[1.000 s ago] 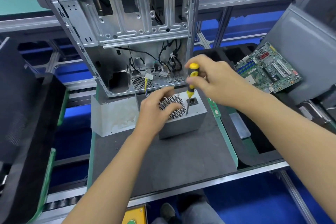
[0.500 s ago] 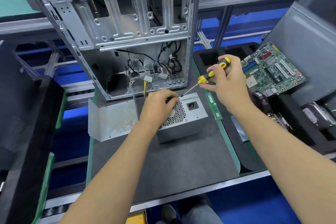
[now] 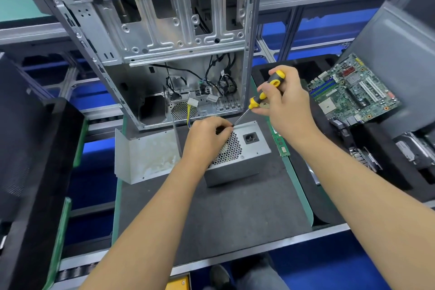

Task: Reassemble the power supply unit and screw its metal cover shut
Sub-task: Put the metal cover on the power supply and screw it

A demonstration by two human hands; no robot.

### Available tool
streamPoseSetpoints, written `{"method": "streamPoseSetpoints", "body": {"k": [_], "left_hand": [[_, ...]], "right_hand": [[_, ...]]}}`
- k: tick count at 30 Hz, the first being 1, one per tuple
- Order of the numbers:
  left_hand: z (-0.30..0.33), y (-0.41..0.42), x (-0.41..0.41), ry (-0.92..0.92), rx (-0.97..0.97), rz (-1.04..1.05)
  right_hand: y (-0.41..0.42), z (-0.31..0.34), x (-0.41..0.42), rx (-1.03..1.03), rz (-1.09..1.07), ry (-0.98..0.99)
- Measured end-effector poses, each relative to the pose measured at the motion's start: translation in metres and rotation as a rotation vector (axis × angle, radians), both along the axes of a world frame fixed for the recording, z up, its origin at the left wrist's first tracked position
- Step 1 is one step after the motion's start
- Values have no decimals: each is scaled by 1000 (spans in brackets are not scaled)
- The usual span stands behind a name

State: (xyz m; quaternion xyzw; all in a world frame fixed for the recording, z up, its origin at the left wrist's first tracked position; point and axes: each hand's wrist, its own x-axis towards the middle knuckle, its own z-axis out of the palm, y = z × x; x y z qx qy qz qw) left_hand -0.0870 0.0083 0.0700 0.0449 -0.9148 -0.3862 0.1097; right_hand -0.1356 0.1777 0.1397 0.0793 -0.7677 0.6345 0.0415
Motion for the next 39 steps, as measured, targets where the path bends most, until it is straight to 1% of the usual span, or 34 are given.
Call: {"method": "streamPoseSetpoints", "body": {"k": [6,9,15,18,21,25,29,33,37,39], "left_hand": [[-1,1,0,5,-12,11],[-1,2,0,11,-28,9],[1,3,-1,-4,-14,11],[1,3,-1,1,-9,14],[1,4,0,19,-19,16],[1,5,1,34,-55,20],[2,5,0,13,-65,13],[0,5,-1,3,-64,9],[0,4,-2,-11,-52,-9],[0,5,-3,-11,-79,-15]], "right_hand": [[-8,10,1,100,62,67],[-12,16,1,129,110,63],[-17,28,-1,255,213,65],[-18,33,-2,379,252,61],[-20,44,-2,490,340,76],[-23,59,-3,706,454,120],[-27,69,-3,829,523,154],[-33,76,-10,1028,470,210],[-48,79,-11,1345,338,410],[-54,81,-10,1407,347,428]]}}
